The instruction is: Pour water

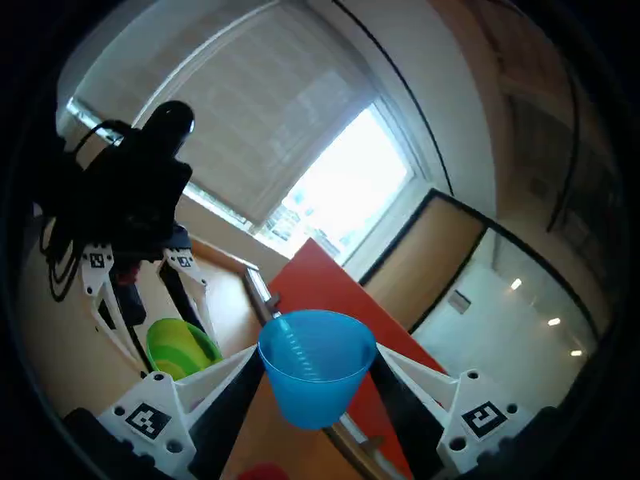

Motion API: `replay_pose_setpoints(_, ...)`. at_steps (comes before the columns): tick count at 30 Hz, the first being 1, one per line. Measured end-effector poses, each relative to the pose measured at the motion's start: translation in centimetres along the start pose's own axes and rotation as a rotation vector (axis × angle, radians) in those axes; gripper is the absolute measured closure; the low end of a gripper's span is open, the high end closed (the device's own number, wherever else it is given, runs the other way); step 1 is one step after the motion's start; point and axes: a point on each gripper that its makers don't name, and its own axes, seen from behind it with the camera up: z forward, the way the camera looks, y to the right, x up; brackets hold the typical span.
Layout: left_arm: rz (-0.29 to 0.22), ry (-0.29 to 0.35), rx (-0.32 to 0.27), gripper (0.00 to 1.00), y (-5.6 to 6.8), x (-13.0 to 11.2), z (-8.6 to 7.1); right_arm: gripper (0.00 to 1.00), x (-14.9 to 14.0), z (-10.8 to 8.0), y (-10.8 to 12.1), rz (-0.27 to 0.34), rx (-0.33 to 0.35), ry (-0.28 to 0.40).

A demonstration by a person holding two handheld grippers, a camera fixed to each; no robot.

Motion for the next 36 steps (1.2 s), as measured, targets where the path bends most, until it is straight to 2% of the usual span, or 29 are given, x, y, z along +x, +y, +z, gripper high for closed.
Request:
replay_pose_setpoints(5,-0.001,0.0,0.007,0.12,-0.3,0.2,-0.2,0.09,-0.2,-0.4,0.4,0.148,0.013,-0.002)
replay_pose_setpoints(14,0.007,-0.005,0.012,0.12,-0.3,0.2,-0.5,0.09,-1.9,-0.6,-0.3,0.326,0.035,-0.06)
replay_pose_setpoints(20,0.003,0.004,0.014,0.12,-0.4,0.6,-0.7,0.09,-2.3,-0.4,-0.2,0.476,0.045,-0.068)
replay_pose_setpoints(23,-0.002,0.006,0.017,0.12,-0.7,0.7,-0.7,0.09,-2.4,-0.5,-0.2,0.531,0.053,-0.074)
replay_pose_setpoints(27,-0.004,0.005,0.023,0.12,-0.9,0.7,-0.7,0.09,-3.0,-0.5,-0.5,0.568,0.064,-0.102)
replay_pose_setpoints(36,-0.004,-0.006,0.027,0.12,-1.1,0.5,-0.7,0.09,-3.1,-0.9,-0.4,0.571,0.065,-0.104)
